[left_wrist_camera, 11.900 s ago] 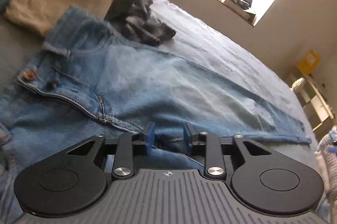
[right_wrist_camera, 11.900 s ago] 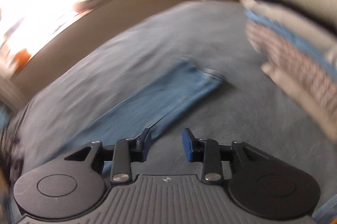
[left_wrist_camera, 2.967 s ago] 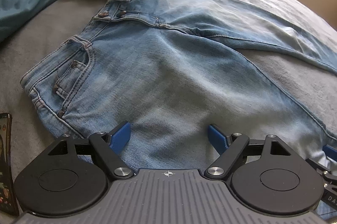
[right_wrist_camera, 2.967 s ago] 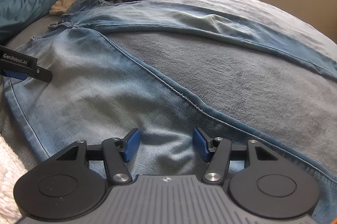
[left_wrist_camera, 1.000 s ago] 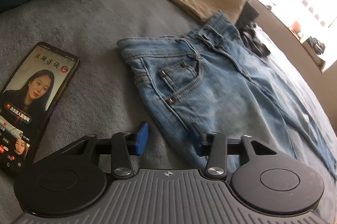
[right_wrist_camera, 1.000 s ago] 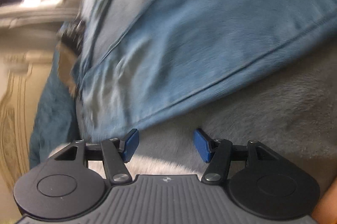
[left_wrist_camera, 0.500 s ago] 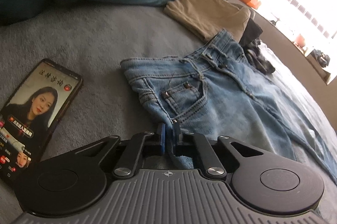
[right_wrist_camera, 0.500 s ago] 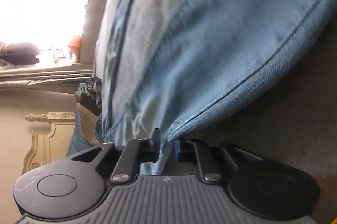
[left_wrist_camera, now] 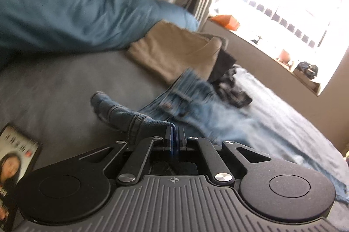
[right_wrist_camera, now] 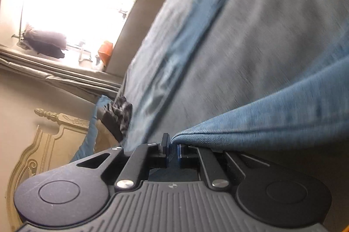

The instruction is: Fold clothes

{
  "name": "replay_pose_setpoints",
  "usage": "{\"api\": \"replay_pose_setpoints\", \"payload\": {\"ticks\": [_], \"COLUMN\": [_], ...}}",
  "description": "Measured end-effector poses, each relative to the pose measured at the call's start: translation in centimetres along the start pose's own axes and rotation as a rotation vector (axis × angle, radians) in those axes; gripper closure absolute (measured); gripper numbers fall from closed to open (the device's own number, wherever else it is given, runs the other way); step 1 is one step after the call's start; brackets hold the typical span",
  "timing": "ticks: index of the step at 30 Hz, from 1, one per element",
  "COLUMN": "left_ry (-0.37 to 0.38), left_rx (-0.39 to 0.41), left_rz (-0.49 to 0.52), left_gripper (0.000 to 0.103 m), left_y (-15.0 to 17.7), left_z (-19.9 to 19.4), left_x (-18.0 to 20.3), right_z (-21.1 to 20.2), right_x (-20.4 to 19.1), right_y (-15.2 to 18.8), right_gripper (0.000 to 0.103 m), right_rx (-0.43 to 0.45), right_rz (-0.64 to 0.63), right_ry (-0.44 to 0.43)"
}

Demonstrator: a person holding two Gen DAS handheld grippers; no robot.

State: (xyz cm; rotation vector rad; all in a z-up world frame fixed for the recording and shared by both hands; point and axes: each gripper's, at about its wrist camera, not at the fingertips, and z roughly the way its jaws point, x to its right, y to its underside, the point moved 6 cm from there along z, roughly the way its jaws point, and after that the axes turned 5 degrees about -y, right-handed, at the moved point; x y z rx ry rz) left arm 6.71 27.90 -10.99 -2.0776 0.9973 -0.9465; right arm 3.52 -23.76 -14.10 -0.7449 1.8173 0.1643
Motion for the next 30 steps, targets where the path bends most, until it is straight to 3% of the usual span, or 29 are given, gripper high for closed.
{"api": "replay_pose_setpoints", "payload": {"ticks": [8,16,26,30], "left_ry": [0.063,0.106,0.085,0.08], "left_rx": [0.018,0.039,-0.007,-0.063], "left_rz": [0.051,0.056,0.054,0.031], "left_gripper": [0.103,0.103,0.103,0.097], "left_y": [-2.6,-4.1,-3.3,-2.0], "left_z": [4.1,10.3,18.1,20.2], "left_x": [3.5,7.2,9.3,8.5], "right_z": [3.2,9.5,18.4,21.5], "right_x": [-4.1,-7.1,-4.5,-1.4], "right_y": [-5.3,-12.3,-17.1,-17.5], "right_gripper": [0.098,0.098,0.098,0.096], "right_rx": [0.05,0.075,0.066,0.018], "right_rz": [-0.09,-0.164,-0.166,-0.079], "right_ry": [-0.021,0.025,0.121,0.159]}}
